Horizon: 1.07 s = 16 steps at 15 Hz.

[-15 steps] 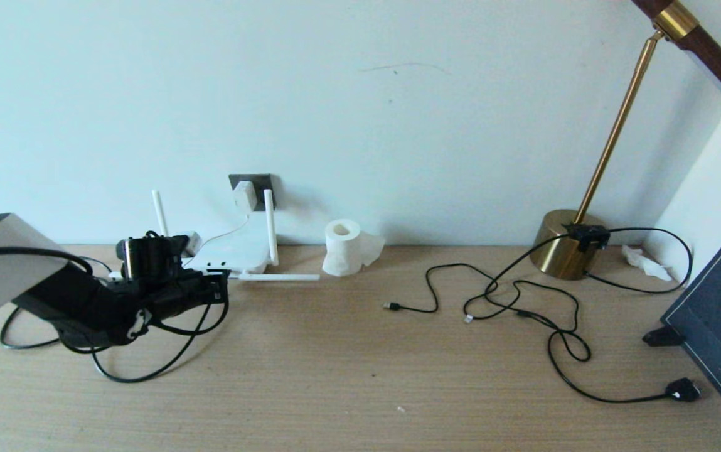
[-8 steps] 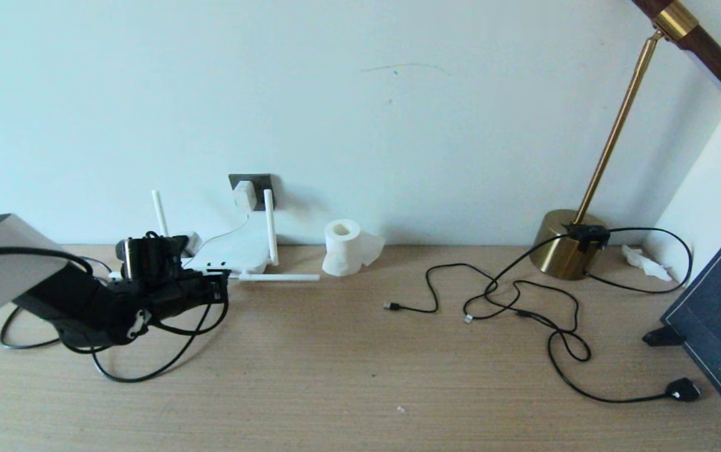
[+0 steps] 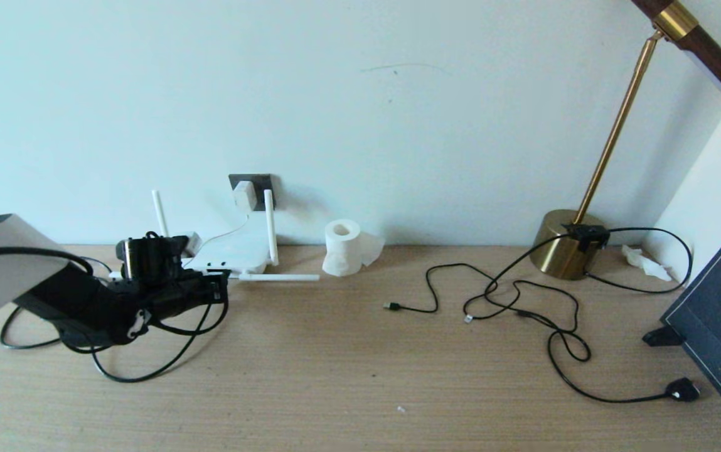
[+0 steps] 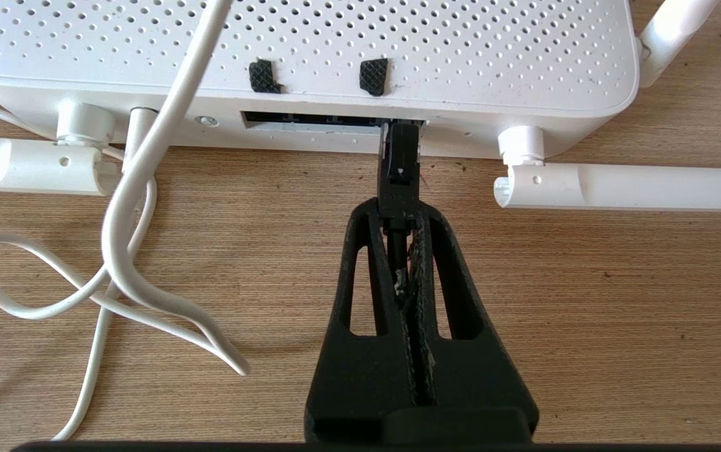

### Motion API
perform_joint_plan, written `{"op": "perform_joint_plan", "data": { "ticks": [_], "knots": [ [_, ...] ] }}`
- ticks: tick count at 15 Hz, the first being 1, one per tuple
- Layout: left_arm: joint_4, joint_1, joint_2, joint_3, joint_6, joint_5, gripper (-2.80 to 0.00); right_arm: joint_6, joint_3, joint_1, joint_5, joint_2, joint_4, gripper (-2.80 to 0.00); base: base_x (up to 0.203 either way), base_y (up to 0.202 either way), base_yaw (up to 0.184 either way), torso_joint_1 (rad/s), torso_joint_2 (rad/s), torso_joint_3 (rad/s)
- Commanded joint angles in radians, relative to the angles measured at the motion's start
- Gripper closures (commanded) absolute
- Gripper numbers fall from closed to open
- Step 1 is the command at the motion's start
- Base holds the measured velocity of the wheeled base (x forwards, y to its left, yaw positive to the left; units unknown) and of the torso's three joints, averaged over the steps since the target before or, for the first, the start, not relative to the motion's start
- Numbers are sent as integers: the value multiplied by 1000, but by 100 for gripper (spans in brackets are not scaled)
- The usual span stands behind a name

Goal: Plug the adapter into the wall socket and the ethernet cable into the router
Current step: Plug cable into router interface

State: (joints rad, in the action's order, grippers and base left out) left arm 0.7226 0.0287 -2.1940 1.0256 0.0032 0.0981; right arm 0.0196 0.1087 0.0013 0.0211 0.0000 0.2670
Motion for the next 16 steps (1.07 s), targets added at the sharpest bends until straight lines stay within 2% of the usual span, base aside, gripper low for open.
{"op": "perform_joint_plan", "data": {
  "ticks": [1, 16],
  "knots": [
    [4, 0, -7, 2, 0, 0, 0, 0, 0, 0, 0, 2, 1, 0, 0, 0, 0, 0, 0, 0],
    [4, 0, -39, 53, 0, 0, 0, 0, 0, 0, 0, 2, 1, 0, 0, 0, 0, 0, 0, 0]
  ]
}}
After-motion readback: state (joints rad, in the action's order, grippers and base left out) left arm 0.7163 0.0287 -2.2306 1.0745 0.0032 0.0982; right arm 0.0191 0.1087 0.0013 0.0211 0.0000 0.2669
